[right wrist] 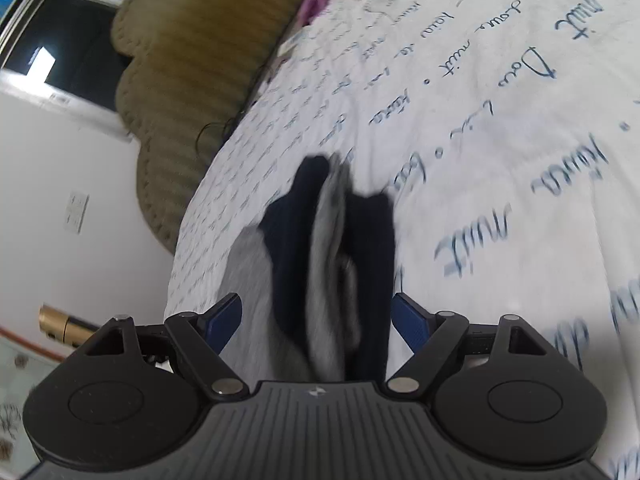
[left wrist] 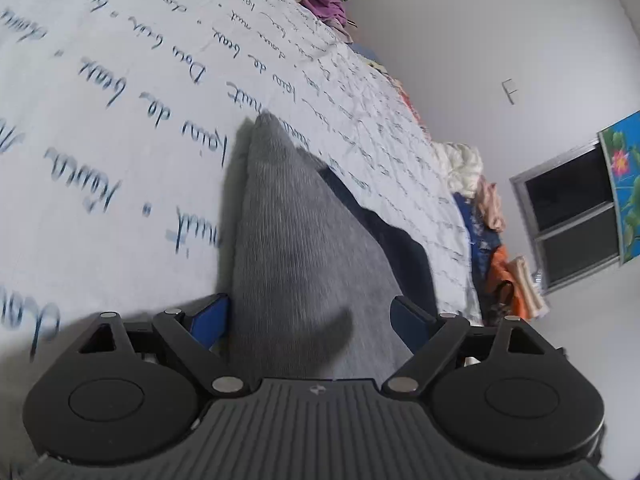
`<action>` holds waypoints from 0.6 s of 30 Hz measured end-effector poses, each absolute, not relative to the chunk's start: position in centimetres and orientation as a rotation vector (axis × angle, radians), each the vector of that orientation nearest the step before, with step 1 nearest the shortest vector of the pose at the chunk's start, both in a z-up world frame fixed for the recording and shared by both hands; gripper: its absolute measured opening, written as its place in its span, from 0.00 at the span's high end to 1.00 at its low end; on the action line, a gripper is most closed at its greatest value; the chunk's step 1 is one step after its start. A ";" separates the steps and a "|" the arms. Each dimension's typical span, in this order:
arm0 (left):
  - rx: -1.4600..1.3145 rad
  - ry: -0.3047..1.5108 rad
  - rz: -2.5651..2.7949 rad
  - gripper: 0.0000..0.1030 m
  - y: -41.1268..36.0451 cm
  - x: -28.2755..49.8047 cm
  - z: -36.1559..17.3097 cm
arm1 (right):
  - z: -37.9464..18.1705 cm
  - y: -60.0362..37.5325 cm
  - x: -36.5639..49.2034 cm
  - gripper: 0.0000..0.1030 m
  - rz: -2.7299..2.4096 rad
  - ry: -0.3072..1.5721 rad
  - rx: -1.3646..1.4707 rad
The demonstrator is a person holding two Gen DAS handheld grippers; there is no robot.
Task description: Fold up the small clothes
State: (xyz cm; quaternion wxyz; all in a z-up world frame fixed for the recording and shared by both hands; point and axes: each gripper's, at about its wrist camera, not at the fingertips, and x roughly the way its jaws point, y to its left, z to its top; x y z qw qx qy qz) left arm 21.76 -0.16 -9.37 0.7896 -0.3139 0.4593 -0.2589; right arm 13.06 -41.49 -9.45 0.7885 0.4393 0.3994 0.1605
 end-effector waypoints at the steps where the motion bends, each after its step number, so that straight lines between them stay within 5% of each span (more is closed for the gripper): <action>1: -0.674 0.985 -0.554 0.15 -0.2 22.0 -9.3 | -9.8 -41.4 13.9 0.20 0.329 0.867 0.940; 16: -0.647 0.980 -0.541 0.16 -3.1 25.5 -9.7 | -10.7 -39.2 18.7 0.20 0.346 0.876 0.894; 18: -0.646 0.976 -0.530 0.27 -3.0 25.5 -9.8 | -10.6 -39.0 18.7 0.21 0.352 0.871 0.871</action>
